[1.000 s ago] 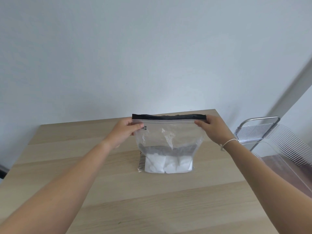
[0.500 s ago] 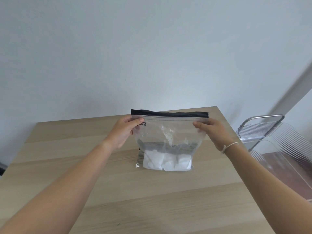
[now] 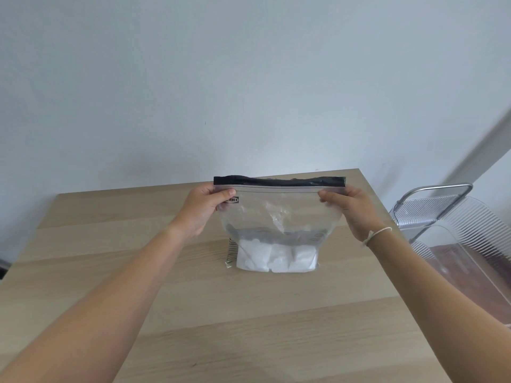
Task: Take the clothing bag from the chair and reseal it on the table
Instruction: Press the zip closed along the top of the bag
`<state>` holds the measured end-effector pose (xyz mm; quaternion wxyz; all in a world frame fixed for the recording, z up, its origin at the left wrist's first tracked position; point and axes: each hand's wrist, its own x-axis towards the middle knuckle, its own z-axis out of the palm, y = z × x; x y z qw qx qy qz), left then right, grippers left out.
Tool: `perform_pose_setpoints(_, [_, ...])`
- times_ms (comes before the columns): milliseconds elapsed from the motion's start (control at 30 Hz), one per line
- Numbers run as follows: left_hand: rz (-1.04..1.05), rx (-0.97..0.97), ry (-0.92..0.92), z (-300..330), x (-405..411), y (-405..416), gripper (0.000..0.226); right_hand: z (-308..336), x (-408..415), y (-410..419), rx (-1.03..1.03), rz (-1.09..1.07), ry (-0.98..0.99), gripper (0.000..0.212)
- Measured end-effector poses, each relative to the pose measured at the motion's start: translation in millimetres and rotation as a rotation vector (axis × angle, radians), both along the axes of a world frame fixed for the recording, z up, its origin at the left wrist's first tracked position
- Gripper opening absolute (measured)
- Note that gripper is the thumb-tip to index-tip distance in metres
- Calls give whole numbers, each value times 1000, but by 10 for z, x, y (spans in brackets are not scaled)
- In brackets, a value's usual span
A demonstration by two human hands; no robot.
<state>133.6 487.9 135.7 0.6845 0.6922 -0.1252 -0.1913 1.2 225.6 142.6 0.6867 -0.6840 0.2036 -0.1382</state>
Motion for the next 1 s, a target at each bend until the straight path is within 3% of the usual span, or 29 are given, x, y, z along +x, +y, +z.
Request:
perform_pose_setpoints(333, [-145,-51,143,-2,-24,30,9,9,39,53,73,41,-4,9])
perform_pose_setpoints(667, [-150,-98,135,11,-64,-27,5,34,46,83,75,67,4,14])
perform_pose_setpoints(800, [-115,-101,99,15,-57,-58,17,43,53,80,58,43,0,20])
perform_pose_setpoints(1000, [-92,-70,27,-3,-90,-43,17,71,55,86,-5,23,-20,3])
